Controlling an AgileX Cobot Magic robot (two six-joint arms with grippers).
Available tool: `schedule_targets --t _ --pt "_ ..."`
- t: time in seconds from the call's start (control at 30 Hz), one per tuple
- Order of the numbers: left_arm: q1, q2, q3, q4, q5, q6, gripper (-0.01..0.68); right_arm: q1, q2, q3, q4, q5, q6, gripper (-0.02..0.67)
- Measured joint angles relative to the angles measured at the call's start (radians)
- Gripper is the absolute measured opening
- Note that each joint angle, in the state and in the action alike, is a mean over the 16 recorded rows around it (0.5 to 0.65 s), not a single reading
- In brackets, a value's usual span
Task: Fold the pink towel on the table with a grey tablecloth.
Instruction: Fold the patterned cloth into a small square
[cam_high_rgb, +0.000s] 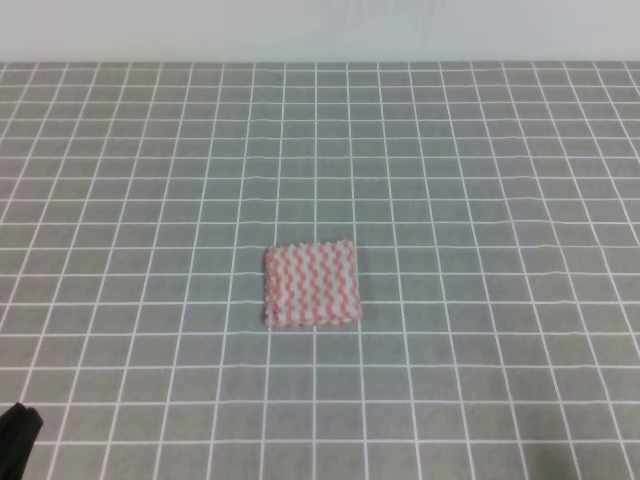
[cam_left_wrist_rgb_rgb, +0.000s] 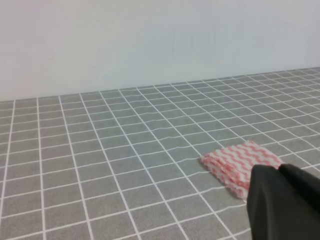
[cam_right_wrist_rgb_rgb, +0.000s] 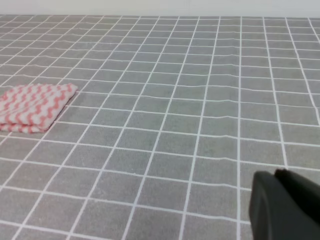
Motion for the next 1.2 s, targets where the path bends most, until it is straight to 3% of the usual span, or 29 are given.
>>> schedule_targets --t 0.43,0.93,1.2 --pt "0.001 0.001 -0.001 0.061 -0.001 -0.028 -0.001 0.0 0.0 0.0 0.0 0.0 0.0 -0.016" --pt "0.091 0.001 -0.001 0.646 0.126 -0.594 -0.001 0.0 0.001 -0.001 0.002 -0.001 0.0 -0.016" --pt "0.121 0.0 0.0 0.729 0.193 -0.695 -0.001 0.0 -0.001 0.002 0.001 -0.003 0.001 -0.015"
